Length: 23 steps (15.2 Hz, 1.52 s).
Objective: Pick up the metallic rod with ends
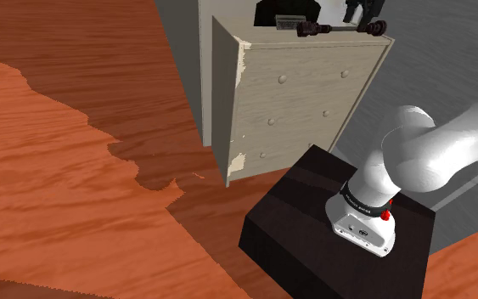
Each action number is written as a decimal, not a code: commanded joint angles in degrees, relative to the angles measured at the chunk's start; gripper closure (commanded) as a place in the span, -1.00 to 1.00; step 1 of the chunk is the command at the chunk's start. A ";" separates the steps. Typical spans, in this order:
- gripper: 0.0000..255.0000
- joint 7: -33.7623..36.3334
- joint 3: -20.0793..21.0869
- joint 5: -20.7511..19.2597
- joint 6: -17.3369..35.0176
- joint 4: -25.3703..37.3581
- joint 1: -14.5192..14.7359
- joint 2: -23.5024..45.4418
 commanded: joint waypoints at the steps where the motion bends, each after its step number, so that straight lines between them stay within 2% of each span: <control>1: -1.00 -8.58 -4.25 -1.66 0.39 3.71 3.13 2.54; 4: -1.00 -18.94 -10.05 -2.69 1.07 9.12 8.03 6.51; 13: -1.00 -17.65 -10.97 -4.30 6.03 2.13 7.02 4.28; 14: 1.00 -17.62 -10.93 -4.34 6.07 1.99 6.96 4.18; 23: 1.00 -17.62 -11.00 -4.34 6.01 2.13 7.08 4.24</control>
